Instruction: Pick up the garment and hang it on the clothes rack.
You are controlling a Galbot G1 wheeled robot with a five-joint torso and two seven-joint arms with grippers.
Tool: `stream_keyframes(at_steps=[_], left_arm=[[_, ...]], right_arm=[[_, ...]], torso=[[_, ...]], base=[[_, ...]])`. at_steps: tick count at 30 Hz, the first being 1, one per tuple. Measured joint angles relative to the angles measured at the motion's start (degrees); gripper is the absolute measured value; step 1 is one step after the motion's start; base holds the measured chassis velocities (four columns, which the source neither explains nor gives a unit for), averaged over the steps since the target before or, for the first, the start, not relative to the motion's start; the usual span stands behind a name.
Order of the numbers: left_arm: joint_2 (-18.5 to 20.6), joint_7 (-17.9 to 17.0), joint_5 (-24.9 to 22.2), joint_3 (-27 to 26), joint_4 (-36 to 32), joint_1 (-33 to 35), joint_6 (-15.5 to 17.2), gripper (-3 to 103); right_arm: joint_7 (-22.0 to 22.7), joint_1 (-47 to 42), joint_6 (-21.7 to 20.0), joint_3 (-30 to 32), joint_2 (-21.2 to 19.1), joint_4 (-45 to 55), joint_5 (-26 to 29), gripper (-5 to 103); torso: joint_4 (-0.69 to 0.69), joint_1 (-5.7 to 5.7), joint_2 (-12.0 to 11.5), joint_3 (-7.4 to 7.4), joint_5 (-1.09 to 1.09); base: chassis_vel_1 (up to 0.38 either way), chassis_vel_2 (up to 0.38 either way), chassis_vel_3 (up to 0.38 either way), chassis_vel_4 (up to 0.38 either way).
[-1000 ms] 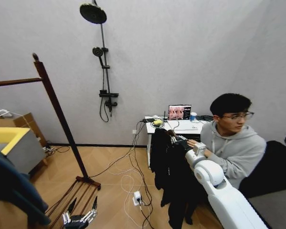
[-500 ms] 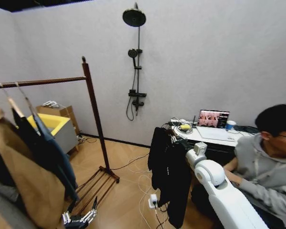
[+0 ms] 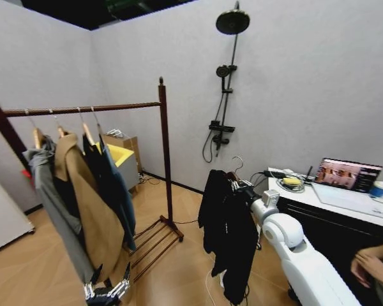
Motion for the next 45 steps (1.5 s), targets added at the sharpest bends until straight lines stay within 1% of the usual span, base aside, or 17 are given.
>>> stream_keyframes(at_steps=[10,13,15,20,35,36,45], left_arm=[[0.0,0.0,0.0,0.0,0.0,0.0,0.0,100],[0.0,0.0,0.0,0.0,0.0,0.0,0.0,100],[0.0,0.0,0.0,0.0,0.0,0.0,0.0,100],[0.0,0.0,0.0,0.0,0.0,0.0,0.0,100],[0.0,0.0,0.0,0.0,0.0,0.0,0.0,100],[0.0,0.0,0.0,0.0,0.0,0.0,0.0,100],[0.0,0.0,0.0,0.0,0.0,0.0,0.0,100]], right_arm=[[0.0,-0.1,0.2,0.5,0.0,0.3,0.1,10],[0.0,-0.1,0.3,0.5,0.2,0.3,0.1,10],[0.0,-0.1,0.3,0.5,0.2,0.3,0.1,10],[-0.1,0.0,0.4,0.0,0.2,0.5,0.1,10],[-0.6,-0.1,0.5,-0.8,0.6,1.5,-0.2,10],[-0.6,-0.1,0.5,-0.8,0.6,1.5,-0.2,10],[-0.8,0.2,0.5,-0.7,0.5,0.9,-0.1,10]], torso=[[0.00,0.00,0.0,0.00,-0.01],[0.03,0.00,0.0,0.00,0.00],[0.01,0.00,0.0,0.00,-0.01],[-0.02,-0.01,0.0,0.00,0.00],[0.00,0.01,0.0,0.00,0.00],[-0.02,0.01,0.0,0.00,-0.01],[0.01,0.00,0.0,0.00,0.00]], base=[[0.132,0.126,0.118,0.123],[0.102,0.094,0.106,0.099],[0.025,0.036,0.071,0.030],[0.000,0.000,0.000,0.000],[-0.081,0.082,0.084,-0.086],[-0.067,0.077,0.093,-0.066],[-0.037,0.101,0.106,-0.043]])
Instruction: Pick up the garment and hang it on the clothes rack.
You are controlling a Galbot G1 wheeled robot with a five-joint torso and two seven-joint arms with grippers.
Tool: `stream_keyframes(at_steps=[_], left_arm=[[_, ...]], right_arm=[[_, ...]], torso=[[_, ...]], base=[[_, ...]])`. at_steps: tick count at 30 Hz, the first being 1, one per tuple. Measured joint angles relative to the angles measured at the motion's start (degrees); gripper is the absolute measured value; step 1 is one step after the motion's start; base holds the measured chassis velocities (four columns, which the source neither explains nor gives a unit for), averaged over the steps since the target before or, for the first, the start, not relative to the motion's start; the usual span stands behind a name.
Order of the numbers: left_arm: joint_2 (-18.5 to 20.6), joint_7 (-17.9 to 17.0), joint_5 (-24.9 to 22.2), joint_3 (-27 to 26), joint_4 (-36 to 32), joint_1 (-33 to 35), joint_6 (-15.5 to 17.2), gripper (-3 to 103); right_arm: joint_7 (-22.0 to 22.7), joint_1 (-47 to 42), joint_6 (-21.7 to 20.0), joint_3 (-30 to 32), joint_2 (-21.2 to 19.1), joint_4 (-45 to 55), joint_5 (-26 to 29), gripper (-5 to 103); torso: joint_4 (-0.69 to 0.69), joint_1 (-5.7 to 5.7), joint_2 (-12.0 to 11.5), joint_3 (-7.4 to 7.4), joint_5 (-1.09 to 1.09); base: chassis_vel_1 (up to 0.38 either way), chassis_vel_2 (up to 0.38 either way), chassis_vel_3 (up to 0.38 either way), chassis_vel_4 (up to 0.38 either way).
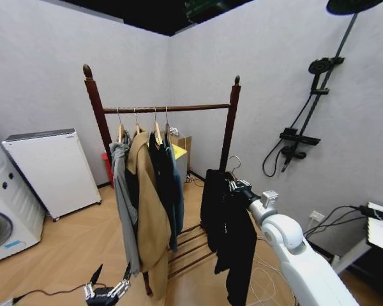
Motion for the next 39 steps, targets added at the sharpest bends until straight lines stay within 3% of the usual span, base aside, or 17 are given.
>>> stream_keyframes(at_steps=[10,19,24,27,39], left_arm=[[0.0,0.0,0.0,0.0,0.0,0.0,0.0,100],[0.0,0.0,0.0,0.0,0.0,0.0,0.0,100],[0.0,0.0,0.0,0.0,0.0,0.0,0.0,100],[0.0,0.0,0.0,0.0,0.0,0.0,0.0,100],[0.0,0.0,0.0,0.0,0.0,0.0,0.0,100]], right_arm=[[0.4,0.4,-0.1,-0.1,0.0,0.6,0.1,10],[4.9,7.3,-3.4,-2.4,-2.7,1.9,3.7,10],[6.8,14.8,-5.2,-5.3,-4.5,-0.5,7.3,10],[8.7,22.4,-6.9,-10.4,-6.0,-4.0,10.8,10],[9.9,42.1,-9.0,-21.3,-4.7,-14.3,14.2,10]], torso=[[0.02,0.00,0.0,0.00,-0.01],[-0.02,-0.01,0.0,-0.01,-0.01],[0.00,-0.02,0.0,-0.01,-0.02],[-0.01,-0.01,0.0,0.00,-0.01],[0.00,0.00,0.0,0.00,-0.01]], base=[[-0.014,0.138,0.148,-0.017],[-0.008,0.019,0.027,-0.008],[0.000,0.000,0.000,0.000],[0.000,0.000,0.000,0.000],[0.000,0.000,0.000,0.000]])
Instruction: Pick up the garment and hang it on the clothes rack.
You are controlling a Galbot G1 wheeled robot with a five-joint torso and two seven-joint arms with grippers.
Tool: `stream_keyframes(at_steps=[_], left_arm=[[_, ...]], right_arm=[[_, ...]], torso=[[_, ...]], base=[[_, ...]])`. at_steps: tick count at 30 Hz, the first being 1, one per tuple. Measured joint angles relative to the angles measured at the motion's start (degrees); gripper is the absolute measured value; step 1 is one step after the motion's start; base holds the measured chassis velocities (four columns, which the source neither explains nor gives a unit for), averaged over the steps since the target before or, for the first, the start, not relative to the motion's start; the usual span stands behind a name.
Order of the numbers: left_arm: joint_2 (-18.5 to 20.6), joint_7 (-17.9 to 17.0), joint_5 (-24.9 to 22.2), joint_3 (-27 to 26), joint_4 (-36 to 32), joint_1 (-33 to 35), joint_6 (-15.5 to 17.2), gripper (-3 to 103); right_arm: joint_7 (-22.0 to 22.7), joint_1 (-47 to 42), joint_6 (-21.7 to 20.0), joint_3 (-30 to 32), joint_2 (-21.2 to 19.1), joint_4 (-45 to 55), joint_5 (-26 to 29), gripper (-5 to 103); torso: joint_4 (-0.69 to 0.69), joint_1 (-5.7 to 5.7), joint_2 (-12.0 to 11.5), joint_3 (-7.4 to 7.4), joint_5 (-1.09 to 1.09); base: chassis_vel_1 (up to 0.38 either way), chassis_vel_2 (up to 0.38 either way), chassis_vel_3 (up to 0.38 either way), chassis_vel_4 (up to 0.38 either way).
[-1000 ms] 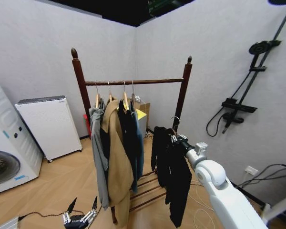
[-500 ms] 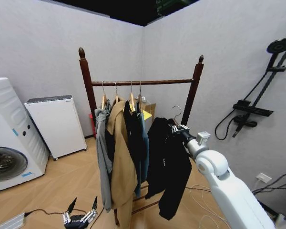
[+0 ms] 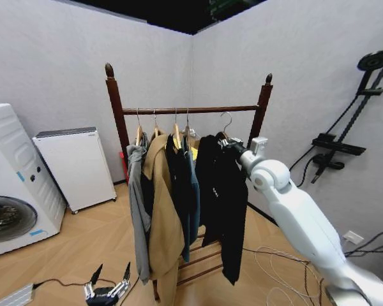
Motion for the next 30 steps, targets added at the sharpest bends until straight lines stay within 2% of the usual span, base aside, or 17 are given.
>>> stream_keyframes(at_steps=[8,18,23,30], left_arm=[[0.0,0.0,0.0,0.0,0.0,0.0,0.0,100],[0.0,0.0,0.0,0.0,0.0,0.0,0.0,100],[0.0,0.0,0.0,0.0,0.0,0.0,0.0,100],[0.0,0.0,0.0,0.0,0.0,0.0,0.0,100]], right_arm=[[0.1,10.8,-1.2,-7.4,3.7,-10.9,0.2,10],[-0.5,19.7,-1.6,-14.0,7.5,-19.0,0.1,10],[0.3,21.6,-2.5,-15.7,9.8,-21.5,0.2,10],[0.5,21.9,-3.4,-16.1,10.7,-22.9,0.2,10]], torso=[[0.00,0.00,0.0,0.01,0.00],[-0.01,0.00,0.0,0.00,0.00],[0.01,0.00,0.0,0.00,0.00],[0.00,0.00,0.0,0.00,0.01]], base=[[0.000,0.000,0.000,0.000],[0.000,0.000,0.000,0.000],[0.000,0.000,0.000,0.000],[0.000,0.000,0.000,0.000]])
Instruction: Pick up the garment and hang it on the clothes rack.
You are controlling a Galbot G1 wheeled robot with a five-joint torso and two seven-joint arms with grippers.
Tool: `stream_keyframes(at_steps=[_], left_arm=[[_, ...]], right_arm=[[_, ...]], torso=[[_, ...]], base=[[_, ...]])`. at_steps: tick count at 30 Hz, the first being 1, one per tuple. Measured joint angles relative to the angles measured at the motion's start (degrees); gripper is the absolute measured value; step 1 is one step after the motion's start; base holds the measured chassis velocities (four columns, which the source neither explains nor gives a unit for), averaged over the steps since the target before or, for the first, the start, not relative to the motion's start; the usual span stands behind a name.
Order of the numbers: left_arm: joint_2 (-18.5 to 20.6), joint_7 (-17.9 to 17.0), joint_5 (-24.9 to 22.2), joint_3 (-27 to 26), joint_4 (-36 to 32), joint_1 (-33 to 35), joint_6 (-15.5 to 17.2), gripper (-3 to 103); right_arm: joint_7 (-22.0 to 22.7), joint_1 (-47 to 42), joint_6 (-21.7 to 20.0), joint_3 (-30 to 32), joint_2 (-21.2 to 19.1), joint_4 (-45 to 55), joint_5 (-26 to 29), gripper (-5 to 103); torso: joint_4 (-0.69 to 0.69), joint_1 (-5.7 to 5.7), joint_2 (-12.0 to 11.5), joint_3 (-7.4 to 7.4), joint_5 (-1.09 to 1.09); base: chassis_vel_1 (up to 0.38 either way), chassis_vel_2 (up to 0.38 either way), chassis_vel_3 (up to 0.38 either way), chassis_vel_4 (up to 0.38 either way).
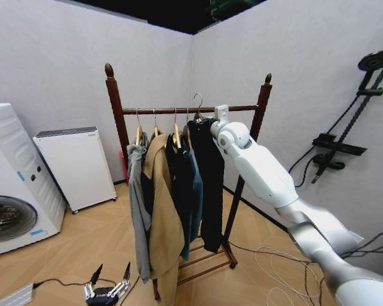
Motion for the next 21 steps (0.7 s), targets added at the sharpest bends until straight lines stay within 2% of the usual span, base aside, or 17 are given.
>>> stream_keyframes(at_steps=[17,18,20,21], left_arm=[[0.0,0.0,0.0,0.0,0.0,0.0,0.0,100],[0.0,0.0,0.0,0.0,0.0,0.0,0.0,100],[0.0,0.0,0.0,0.0,0.0,0.0,0.0,100],[0.0,0.0,0.0,0.0,0.0,0.0,0.0,100]], right_arm=[[-0.4,-3.7,-0.3,1.7,0.0,-0.7,-2.1,10],[-0.4,-3.9,0.0,1.8,0.0,-0.6,-2.1,11],[-0.3,-4.2,0.9,2.4,-0.2,-0.3,-2.0,21],[-0.3,-4.2,0.9,2.4,-0.2,-0.3,-2.0,21]], torso=[[0.00,0.00,0.0,0.00,0.00],[0.00,0.00,0.0,0.01,0.01],[0.00,0.00,0.0,-0.01,-0.01],[0.00,0.00,0.0,-0.01,-0.01]], base=[[0.000,0.000,0.000,0.000],[0.000,0.000,0.000,0.000],[0.000,0.000,0.000,0.000],[0.000,0.000,0.000,0.000]])
